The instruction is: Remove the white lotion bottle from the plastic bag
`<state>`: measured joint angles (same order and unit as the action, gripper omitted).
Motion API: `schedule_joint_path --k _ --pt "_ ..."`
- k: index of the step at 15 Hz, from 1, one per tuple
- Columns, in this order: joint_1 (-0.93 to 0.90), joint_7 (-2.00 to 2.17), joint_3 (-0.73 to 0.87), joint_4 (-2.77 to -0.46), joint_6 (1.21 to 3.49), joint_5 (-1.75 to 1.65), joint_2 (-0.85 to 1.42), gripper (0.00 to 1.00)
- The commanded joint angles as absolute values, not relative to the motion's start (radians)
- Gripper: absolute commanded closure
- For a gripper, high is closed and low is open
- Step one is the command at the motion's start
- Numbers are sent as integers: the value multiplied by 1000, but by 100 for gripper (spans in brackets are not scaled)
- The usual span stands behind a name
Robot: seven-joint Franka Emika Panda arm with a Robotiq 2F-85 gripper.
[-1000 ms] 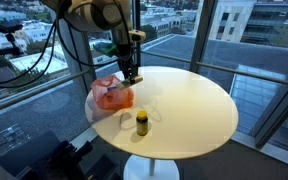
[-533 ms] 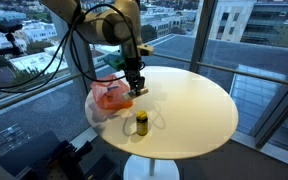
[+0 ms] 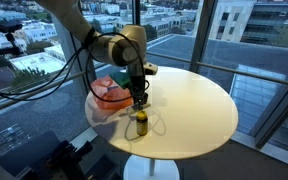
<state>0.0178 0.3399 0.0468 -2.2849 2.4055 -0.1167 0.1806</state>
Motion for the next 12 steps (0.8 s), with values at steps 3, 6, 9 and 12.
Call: schedule_joint_path --k 3,6,9,12 --pt "13 322 67 -2286 2454 -112 246 75" --pt "8 324 73 -2285 2461 -113 268 75" --pt "3 324 73 -2286 2455 -114 271 29" --pt "-3 318 68 -2286 2446 -110 260 10"
